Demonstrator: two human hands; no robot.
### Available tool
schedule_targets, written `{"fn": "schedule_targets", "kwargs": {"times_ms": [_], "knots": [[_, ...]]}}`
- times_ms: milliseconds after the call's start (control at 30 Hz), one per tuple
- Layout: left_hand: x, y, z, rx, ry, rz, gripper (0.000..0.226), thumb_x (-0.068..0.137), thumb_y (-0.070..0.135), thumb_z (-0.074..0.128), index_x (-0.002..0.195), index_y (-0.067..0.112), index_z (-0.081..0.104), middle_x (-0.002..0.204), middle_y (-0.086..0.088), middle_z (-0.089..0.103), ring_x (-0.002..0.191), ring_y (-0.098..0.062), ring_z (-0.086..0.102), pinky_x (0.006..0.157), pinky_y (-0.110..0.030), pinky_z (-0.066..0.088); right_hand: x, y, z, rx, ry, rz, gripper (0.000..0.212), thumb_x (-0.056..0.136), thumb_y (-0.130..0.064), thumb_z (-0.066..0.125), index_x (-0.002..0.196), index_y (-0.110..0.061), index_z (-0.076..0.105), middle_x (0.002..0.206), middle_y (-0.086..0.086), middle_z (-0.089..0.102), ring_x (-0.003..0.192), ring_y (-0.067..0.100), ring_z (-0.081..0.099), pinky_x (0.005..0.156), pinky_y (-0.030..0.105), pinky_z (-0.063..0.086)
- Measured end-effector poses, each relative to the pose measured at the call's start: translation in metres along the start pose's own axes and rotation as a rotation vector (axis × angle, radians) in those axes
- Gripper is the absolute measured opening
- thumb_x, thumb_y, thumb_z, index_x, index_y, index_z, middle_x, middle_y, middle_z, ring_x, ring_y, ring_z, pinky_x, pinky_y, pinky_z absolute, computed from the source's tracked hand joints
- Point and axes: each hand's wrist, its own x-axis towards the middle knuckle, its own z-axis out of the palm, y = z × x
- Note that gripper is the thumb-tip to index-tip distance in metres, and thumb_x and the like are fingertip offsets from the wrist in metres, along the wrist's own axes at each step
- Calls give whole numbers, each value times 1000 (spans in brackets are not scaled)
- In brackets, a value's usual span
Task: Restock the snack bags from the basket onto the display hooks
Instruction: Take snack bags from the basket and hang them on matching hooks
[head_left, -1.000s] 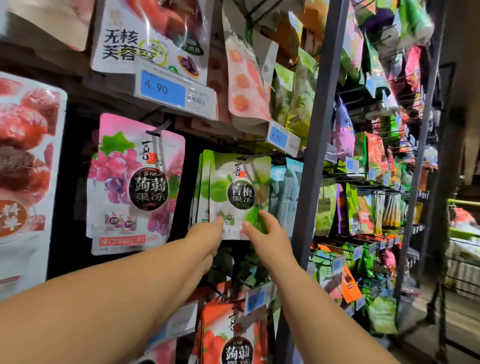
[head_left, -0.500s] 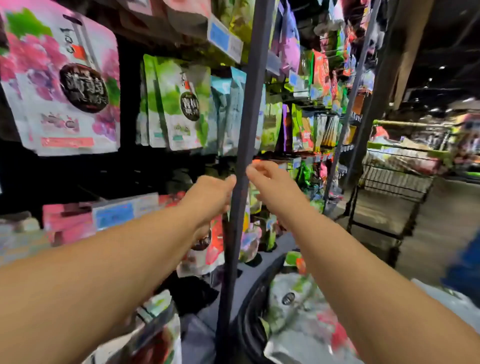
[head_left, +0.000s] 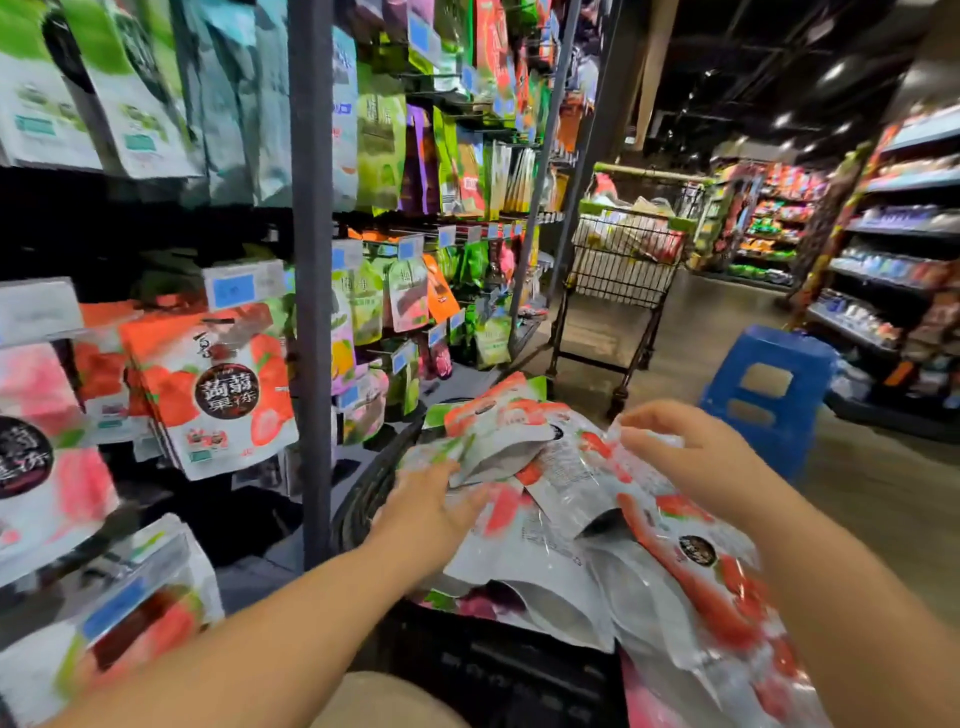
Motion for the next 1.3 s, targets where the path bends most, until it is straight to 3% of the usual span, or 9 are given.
{"fn": "schedule_targets", "kwargs": {"times_ms": [67, 200, 300, 433, 667, 800, 933, 1133, 1300], "knots": [[2, -2, 7, 43, -34, -25, 89, 82, 81, 34, 153, 26, 28, 157, -2, 33, 141, -25, 35, 113, -45, 33, 5, 8, 8, -34, -35, 24, 9, 94, -35, 63, 103, -32, 65, 107, -13, 62, 93, 6, 57, 74, 19, 41], [1, -2, 14, 35, -15, 1, 72, 92, 70, 35, 153, 35, 21, 158, 4, 30, 142, -22, 35, 112, -40, 33, 42, 6, 38, -164, -86, 27, 37, 95, -44, 58, 125, -23, 64, 121, -5, 64, 107, 14, 58, 82, 23, 37], [-3, -3, 15, 32, 11, 35, 66, 96, 62, 39, 153, 38, 16, 159, 9, 29, 138, -20, 41, 106, -35, 37, 72, 2, 62, -177, -137, 119, 49, 98, -51, 49, 124, -14, 65, 125, 6, 65, 113, 25, 59, 83, 29, 42], [-4, -5, 19, 45, 41, 44, 66, 97, 59, 40, 153, 46, 6, 159, 14, 27, 130, -19, 49, 102, -37, 39, 96, -3, 80, 13, -157, 230, 46, 97, -49, 52, 110, -9, 70, 105, 11, 71, 107, 31, 65, 78, 31, 48], [-4, -13, 22, 63, 6, 42, 69, 97, 61, 38, 154, 44, 3, 161, 10, 24, 145, -16, 31, 113, -37, 32, 110, -13, 88, -95, -217, 304, 43, 99, -37, 52, 124, -3, 61, 119, 15, 63, 108, 30, 60, 93, 34, 47], [-7, -12, 19, 73, -4, 32, 68, 98, 61, 36, 156, 40, 8, 162, 9, 22, 147, -16, 25, 116, -35, 28, 110, -9, 88, 229, -100, 312, 12, 93, -25, 60, 92, -13, 60, 90, 7, 60, 79, 22, 56, 74, 34, 52], [-10, -6, 14, -60, 39, 21, 62, 98, 60, 34, 154, 42, 15, 160, 10, 27, 145, -16, 30, 115, -34, 29, 100, -12, 79, 492, -9, 297, 18, 83, -26, 59, 83, -16, 45, 86, 12, 43, 78, 25, 44, 69, 39, 34], [-7, 26, 3, -415, 73, 47, 56, 98, 58, 35, 151, 41, 27, 155, 11, 37, 140, -13, 37, 113, -28, 29, 58, -25, 70, 614, 44, 180, 24, 95, -17, 57, 77, -14, 41, 81, 11, 36, 74, 24, 35, 63, 36, 27], [-3, 51, -5, -561, -47, 45, 110, 55, 100, 23, 151, 48, 23, 160, 13, 27, 146, -17, 28, 121, -39, 18, 15, -43, 81, 813, 19, 133, 31, 95, -17, 61, 66, -17, 49, 66, 8, 41, 50, 18, 48, 46, 23, 33]]}}
